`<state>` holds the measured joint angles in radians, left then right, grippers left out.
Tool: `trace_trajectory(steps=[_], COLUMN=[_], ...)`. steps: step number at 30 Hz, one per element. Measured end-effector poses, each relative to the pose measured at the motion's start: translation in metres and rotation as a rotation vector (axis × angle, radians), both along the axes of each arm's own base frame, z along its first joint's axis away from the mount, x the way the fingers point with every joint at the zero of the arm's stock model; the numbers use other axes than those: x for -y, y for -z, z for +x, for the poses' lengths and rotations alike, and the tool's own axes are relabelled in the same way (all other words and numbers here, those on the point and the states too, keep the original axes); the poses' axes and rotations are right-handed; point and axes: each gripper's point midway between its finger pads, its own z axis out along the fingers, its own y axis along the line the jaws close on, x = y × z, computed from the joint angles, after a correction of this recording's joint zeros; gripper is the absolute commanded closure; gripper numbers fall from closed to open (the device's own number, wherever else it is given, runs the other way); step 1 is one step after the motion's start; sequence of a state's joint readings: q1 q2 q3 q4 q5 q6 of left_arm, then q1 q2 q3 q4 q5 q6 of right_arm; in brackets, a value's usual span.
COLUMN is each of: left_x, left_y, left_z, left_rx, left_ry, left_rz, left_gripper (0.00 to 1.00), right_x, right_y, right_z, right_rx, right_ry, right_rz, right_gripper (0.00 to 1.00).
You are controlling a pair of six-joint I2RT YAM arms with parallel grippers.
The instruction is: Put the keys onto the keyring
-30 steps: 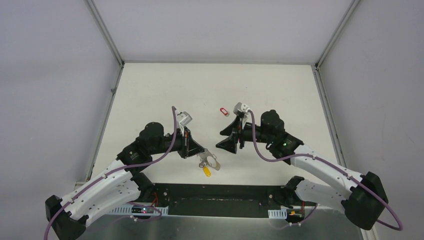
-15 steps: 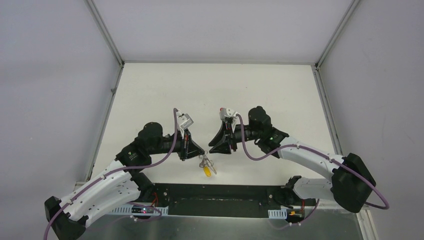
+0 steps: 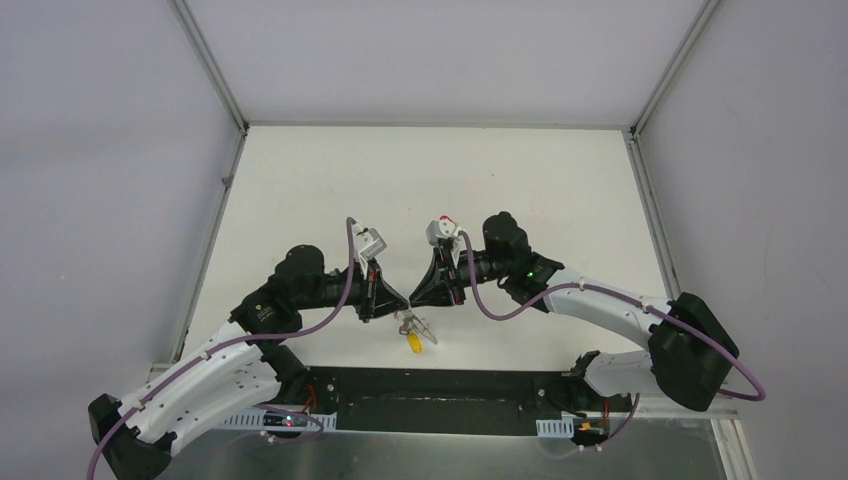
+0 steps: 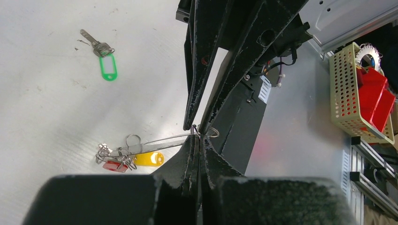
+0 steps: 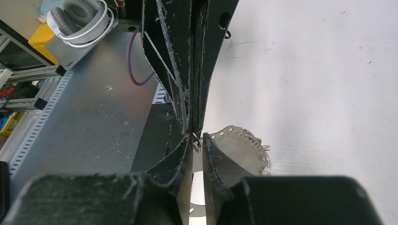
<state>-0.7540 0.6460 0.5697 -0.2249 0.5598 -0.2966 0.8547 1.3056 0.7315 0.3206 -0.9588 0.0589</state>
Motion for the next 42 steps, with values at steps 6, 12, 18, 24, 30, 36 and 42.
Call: trace_trajectory(steps=[6,12,18,24,30,36,42], left_x=[-0.0005,-0.0009,-0.0008,-0.0009,-0.0018,-0.0029,-0.0043], left_y=[0.0011,0.0019,-0.0006,-0.0009,0.0012,0.0017,-0.0005], left_z=[-0.0004,-0.0009,-0.0007,-0.0008,-0.0015,-0.0026,-0.0024], left_rx=[-0.002,-0.006,-0.002,-0.002,-0.01,-0.01,0.012], left_ry=[0.0,0.0,0.001,0.001,0.0,0.001,-0.001], left_rz=[0.004,0.009,0.005,0.006,0.013,0.016,0.015], left_gripper=[1.0,1.0,1.0,1.0,1.0,1.0,0.51], right_x=[-0.0001,-0.0006,-0.0006,-0.0024,-0.003,-0.0035,-0.0047], right_y=[0.0015,0.0044,0.0069,0.0055,0.0077,0.0084,0.0077], right_z=[0.0,0.0004,0.0003,-0.0002,-0.0033,-0.0051,-0.0038], right_rx=[0.006,0.002,-0.003,-0.009,-0.043,-0.067,-0.089], right_ry=[-0.003,-0.004,-0.006,-0.021,-0.042,-0.049,-0.029], right_rz=[-0.002,-0.008,-0.016,-0.014,-0.027,-0.034,-0.042], right_gripper=[0.92,0.76,0.77,0.97,0.97,1.0,1.0])
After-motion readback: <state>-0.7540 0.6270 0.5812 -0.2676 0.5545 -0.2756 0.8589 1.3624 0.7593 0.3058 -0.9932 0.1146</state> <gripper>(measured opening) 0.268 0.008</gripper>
